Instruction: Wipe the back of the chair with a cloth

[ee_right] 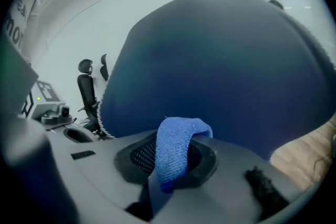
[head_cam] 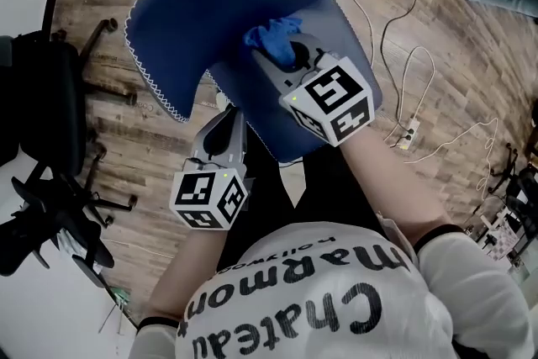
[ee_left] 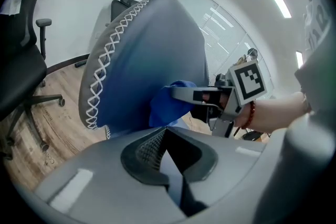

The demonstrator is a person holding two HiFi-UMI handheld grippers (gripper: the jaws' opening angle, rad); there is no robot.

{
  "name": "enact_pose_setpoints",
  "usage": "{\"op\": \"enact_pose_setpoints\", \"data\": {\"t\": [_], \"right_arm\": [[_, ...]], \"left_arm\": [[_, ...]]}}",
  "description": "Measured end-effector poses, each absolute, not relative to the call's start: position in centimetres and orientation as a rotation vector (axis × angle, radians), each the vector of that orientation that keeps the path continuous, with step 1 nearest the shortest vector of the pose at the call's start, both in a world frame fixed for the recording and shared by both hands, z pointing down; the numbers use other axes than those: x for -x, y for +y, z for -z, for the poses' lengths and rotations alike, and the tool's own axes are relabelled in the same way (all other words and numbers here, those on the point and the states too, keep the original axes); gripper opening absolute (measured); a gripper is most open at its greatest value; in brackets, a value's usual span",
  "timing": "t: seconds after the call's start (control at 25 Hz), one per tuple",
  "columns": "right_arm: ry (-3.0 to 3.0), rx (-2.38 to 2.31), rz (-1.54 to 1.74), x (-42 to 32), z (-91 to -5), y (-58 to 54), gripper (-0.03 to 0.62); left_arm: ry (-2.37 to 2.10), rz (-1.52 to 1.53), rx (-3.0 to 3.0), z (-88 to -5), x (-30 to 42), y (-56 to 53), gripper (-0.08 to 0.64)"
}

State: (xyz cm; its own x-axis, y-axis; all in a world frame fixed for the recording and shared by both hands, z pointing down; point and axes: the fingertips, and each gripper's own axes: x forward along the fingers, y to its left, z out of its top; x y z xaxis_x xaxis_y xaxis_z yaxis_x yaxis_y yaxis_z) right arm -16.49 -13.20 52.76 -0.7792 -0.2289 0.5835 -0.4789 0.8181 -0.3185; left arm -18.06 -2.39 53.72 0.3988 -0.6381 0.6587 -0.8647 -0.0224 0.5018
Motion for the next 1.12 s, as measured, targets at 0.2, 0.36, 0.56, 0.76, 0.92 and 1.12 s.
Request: {"op": "enact_pose_setpoints", "data": {"t": [0.2, 0.36, 0.56, 0.76, 0.92, 1.12], "right_arm": [[-2.458, -0.142, -0.526, 23.1, -52.8, -6.0, 0.055], [-2.407, 0.006, -0.305, 24.2, -53.8, -4.1, 0.055], [-2.346, -0.234, -0.373, 20.4, -55.9, -9.5, 0.055], [-2.294, -0.574, -0.429, 13.8, -56.1, -17.4, 0.055], [-2.215, -0.787, -0.406, 8.1, -55.7, -22.6, 0.055], [-2.152, -0.967, -0.392, 3.0, -54.6, -25.8, 0.055]], "left_arm": [[-1.250, -0.295, -1.694, -54.7, 17.6, -1.4, 0.008], [-1.214, -0.291, -1.685, -54.9, 16.9, -1.0, 0.008], [-1.214, -0.295, -1.688, -54.9, 16.8, -0.9, 0.008], [-1.215, -0.306, -1.690, -54.9, 17.0, -0.7, 0.008], [-1.215, -0.312, -1.699, -54.8, 17.1, -1.0, 0.008], [-1.209, -0.315, -1.711, -54.6, 16.7, -1.6, 0.008]]}}
